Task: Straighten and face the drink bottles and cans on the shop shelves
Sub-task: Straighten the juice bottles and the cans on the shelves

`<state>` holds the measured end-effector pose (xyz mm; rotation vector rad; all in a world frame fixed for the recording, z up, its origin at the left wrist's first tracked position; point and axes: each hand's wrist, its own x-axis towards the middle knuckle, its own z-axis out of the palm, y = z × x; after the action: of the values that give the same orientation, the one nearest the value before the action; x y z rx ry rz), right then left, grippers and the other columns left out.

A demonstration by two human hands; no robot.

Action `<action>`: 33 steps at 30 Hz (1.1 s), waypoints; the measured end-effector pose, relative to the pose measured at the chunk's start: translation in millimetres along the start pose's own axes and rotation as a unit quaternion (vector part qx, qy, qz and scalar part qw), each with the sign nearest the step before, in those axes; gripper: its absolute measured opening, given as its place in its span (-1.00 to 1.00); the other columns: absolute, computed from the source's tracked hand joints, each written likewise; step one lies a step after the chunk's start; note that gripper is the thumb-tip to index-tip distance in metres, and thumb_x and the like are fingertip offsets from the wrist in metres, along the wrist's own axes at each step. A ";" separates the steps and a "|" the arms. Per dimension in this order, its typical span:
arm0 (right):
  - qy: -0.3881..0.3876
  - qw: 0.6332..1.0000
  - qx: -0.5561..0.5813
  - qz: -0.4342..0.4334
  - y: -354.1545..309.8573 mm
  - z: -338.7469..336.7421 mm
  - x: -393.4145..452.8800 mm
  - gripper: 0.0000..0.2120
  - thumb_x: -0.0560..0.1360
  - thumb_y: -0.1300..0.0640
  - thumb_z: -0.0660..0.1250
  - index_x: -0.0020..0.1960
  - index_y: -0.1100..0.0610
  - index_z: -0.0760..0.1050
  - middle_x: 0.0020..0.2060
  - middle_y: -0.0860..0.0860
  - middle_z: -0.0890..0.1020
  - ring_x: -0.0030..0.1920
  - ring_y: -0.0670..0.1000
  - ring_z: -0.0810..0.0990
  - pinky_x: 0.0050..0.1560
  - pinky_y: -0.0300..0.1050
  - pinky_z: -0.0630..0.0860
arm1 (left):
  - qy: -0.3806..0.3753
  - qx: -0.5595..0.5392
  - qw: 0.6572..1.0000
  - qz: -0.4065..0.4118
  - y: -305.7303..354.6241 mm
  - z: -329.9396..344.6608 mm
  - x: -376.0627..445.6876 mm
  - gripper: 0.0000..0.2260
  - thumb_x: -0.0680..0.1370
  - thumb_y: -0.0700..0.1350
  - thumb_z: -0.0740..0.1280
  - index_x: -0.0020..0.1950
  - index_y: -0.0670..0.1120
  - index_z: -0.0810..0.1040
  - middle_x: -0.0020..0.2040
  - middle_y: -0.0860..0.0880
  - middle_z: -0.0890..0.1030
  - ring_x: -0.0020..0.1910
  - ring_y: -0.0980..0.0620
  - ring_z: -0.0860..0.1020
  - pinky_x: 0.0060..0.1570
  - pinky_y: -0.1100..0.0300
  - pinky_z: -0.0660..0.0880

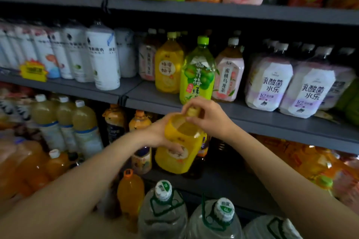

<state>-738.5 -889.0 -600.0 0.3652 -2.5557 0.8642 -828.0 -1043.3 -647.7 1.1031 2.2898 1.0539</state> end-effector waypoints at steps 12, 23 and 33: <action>0.149 0.976 -0.159 -0.003 -58.2 3.4 121.3 -0.47 0.45 0.35 0.24 0.41 0.19 0.29 0.38 0.20 0.28 0.31 0.21 0.33 0.33 -0.02 0.27 | 0.247 -0.115 0.962 0.011 22.2 -128.5 42.0 -0.21 0.21 -0.11 0.61 0.36 -0.05 0.34 0.16 0.00 0.53 0.16 0.02 0.49 0.13 0.09 0.46; 0.106 0.964 -0.191 0.153 -23.1 68.6 97.1 -0.42 0.45 0.41 0.19 0.44 0.15 0.22 0.51 0.15 -0.14 0.47 0.22 -0.03 0.30 0.02 0.30 | 0.183 -0.113 0.975 -0.053 -9.8 -126.3 78.1 -0.21 0.30 -0.21 0.54 0.44 -0.02 0.22 0.28 -0.07 0.47 0.28 -0.09 0.41 0.27 -0.09 0.40; 0.124 0.957 -0.226 0.132 -5.1 67.4 96.2 -0.32 0.43 0.47 0.17 0.47 0.05 0.19 0.42 0.20 0.06 0.36 0.22 0.18 0.12 -0.04 0.46 | 0.188 -0.107 0.973 -0.081 -22.9 -110.5 81.2 -0.22 0.33 -0.23 0.52 0.46 -0.09 0.20 0.35 -0.11 0.42 0.33 -0.11 0.37 0.31 -0.07 0.36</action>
<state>-841.5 -945.8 -601.3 -0.2150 -2.4954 0.3535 -957.0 -1039.7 -595.9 0.6625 2.4205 1.5048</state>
